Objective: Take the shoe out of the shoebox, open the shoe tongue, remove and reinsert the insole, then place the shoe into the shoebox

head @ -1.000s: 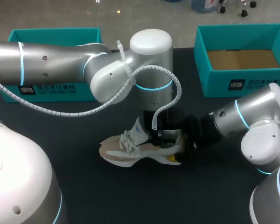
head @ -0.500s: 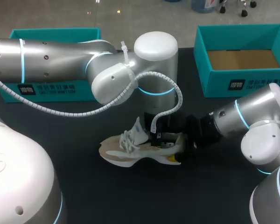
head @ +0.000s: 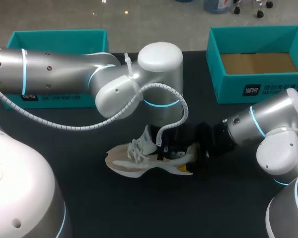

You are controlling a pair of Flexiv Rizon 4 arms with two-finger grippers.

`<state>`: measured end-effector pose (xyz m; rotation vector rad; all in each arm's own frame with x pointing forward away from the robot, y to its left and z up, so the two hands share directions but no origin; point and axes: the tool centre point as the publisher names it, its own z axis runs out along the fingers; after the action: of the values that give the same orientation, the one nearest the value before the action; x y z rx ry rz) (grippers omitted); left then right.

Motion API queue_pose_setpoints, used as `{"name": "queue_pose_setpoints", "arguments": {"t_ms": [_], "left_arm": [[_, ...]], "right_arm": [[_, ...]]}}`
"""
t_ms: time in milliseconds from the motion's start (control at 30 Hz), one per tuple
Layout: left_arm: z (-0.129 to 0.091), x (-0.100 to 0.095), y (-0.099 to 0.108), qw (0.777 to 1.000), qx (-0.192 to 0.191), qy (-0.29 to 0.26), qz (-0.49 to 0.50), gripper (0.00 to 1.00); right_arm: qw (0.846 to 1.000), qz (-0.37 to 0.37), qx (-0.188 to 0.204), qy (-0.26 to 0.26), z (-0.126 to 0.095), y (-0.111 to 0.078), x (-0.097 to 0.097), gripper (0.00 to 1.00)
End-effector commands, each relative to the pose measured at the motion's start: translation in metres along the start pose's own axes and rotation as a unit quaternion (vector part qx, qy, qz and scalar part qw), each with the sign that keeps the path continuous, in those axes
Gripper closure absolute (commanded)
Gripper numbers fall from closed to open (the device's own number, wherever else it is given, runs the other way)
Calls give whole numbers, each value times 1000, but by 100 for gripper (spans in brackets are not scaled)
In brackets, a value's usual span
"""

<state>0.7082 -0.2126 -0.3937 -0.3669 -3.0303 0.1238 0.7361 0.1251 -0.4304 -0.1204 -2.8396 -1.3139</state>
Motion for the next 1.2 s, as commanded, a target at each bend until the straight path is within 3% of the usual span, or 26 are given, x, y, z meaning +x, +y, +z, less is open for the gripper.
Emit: {"name": "queue_pose_setpoints", "arguments": {"t_ms": [33,67,100,133,367,500,533,667,900,1000,1033,1067,1200], "left_arm": [[3,0,5,1000,18,15,10,100],[3,0,6,1000,17,14,8,100],[5,-1,6,1000,15,13,6,87],[6,-2,6,1000,13,14,5,82],[15,-5,3,1000,10,16,16,78],[21,-6,3,1000,8,17,21,57],[23,-6,4,1000,8,17,22,56],[29,-9,7,1000,9,11,16,64],[44,-14,9,999,7,-30,6,66],[52,-16,10,999,4,-48,-8,75],[54,-17,11,998,5,-59,-21,82],[56,-18,11,997,1,-69,-29,98],[57,-19,13,994,3,-97,-52,100]], "right_arm": [[1000,1,2,0,4,-4,1,100],[1000,1,2,0,4,-4,1,100],[1000,1,2,0,4,-4,1,100],[1000,1,2,0,4,-4,1,100],[1000,1,2,0,4,-4,1,100],[1000,1,2,0,4,-4,1,100],[1000,1,2,0,4,-4,1,100],[1000,1,2,0,4,-4,1,100],[1000,1,2,0,4,-4,1,100],[1000,1,2,0,4,-4,1,100],[1000,1,2,0,4,-4,1,100],[1000,1,2,0,4,-4,1,100],[1000,1,2,0,4,-4,1,100]]}}
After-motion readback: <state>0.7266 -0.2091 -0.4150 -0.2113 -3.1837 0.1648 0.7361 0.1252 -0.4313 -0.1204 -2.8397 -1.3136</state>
